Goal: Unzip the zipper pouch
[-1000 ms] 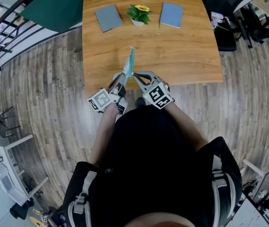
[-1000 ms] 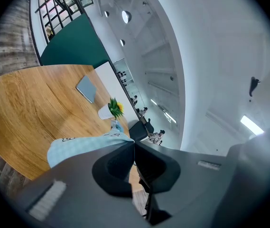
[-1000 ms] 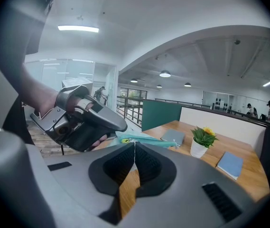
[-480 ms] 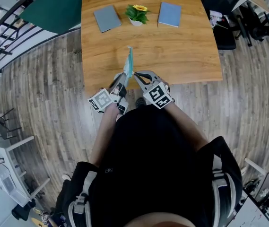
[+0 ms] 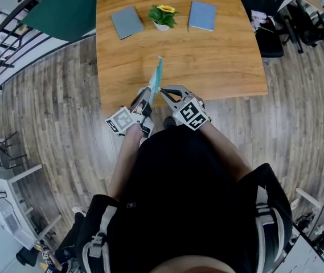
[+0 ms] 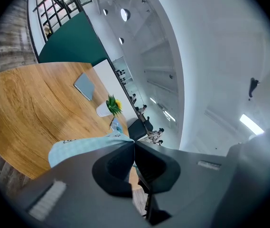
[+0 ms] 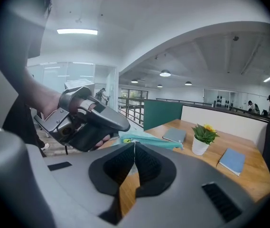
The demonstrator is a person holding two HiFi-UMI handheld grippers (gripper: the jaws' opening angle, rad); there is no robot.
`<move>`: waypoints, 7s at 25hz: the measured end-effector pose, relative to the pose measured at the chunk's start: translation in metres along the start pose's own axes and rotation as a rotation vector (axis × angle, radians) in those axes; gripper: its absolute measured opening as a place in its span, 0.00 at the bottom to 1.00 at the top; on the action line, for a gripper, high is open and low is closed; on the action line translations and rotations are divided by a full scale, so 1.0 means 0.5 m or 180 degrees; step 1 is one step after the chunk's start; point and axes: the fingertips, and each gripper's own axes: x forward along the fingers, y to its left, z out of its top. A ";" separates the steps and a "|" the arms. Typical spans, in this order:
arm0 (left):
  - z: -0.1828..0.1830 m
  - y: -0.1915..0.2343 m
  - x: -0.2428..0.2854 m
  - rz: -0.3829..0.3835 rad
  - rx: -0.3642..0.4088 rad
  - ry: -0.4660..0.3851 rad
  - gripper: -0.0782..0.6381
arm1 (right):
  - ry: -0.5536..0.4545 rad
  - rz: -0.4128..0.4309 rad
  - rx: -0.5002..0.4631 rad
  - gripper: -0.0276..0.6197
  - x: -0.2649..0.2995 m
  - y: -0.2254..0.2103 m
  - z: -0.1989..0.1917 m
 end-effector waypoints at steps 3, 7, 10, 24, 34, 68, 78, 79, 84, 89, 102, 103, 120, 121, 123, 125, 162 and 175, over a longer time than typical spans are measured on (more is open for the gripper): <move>0.000 0.001 0.000 0.0004 -0.0003 -0.0005 0.12 | -0.0037 0.0088 0.0051 0.05 0.000 0.012 0.000; -0.004 -0.002 0.001 -0.0013 -0.0010 0.0026 0.12 | -0.0024 0.0045 0.0100 0.05 0.000 0.007 -0.004; -0.007 -0.002 0.001 -0.0021 -0.0022 0.0049 0.12 | -0.0019 0.0005 0.0109 0.05 0.000 0.000 -0.003; -0.022 -0.015 0.012 -0.0101 -0.0014 0.0195 0.12 | 0.0036 -0.0196 0.0127 0.05 0.004 -0.024 -0.007; -0.017 -0.007 0.010 -0.0087 -0.0042 0.0142 0.12 | -0.0045 -0.0163 0.0100 0.05 0.002 -0.024 0.006; -0.027 0.031 0.016 -0.0946 -0.1968 -0.0313 0.34 | -0.0127 -0.0011 -0.0223 0.05 -0.016 -0.013 0.019; -0.024 0.031 0.020 -0.0784 -0.1758 -0.0275 0.15 | -0.0131 0.0008 -0.0325 0.05 -0.018 -0.003 0.035; -0.023 0.029 0.021 -0.0778 -0.1727 -0.0278 0.12 | -0.0133 0.0002 -0.0325 0.05 -0.019 -0.004 0.034; -0.013 0.018 0.018 -0.0789 -0.1552 -0.0281 0.11 | -0.0131 -0.0057 -0.0306 0.05 -0.017 -0.012 0.034; -0.016 0.006 0.019 -0.0708 -0.1288 -0.0216 0.11 | -0.0131 -0.0116 -0.0213 0.05 -0.017 -0.019 0.029; -0.022 -0.017 0.030 -0.0626 -0.0953 -0.0045 0.11 | -0.0084 -0.0256 -0.0047 0.05 -0.016 -0.040 0.022; -0.022 -0.018 0.031 -0.0624 -0.0944 -0.0041 0.11 | -0.0087 -0.0264 -0.0042 0.05 -0.015 -0.041 0.023; -0.028 -0.038 0.033 -0.0623 -0.0756 0.0101 0.11 | -0.0046 -0.0357 0.0006 0.05 -0.022 -0.066 0.017; -0.029 -0.039 0.033 -0.0617 -0.0736 0.0110 0.11 | -0.0041 -0.0359 0.0011 0.05 -0.022 -0.067 0.016; -0.029 -0.039 0.034 -0.0599 -0.0709 0.0123 0.11 | -0.0038 -0.0360 0.0015 0.05 -0.021 -0.067 0.016; -0.029 -0.038 0.033 -0.0581 -0.0714 0.0128 0.11 | -0.0034 -0.0358 0.0018 0.05 -0.019 -0.067 0.015; -0.020 -0.047 0.055 -0.0541 -0.0598 0.0207 0.11 | 0.0018 -0.0501 0.0139 0.05 -0.010 -0.116 0.005; -0.029 -0.055 0.062 -0.0581 -0.0579 0.0254 0.11 | 0.0028 -0.0557 0.0205 0.05 -0.018 -0.128 -0.010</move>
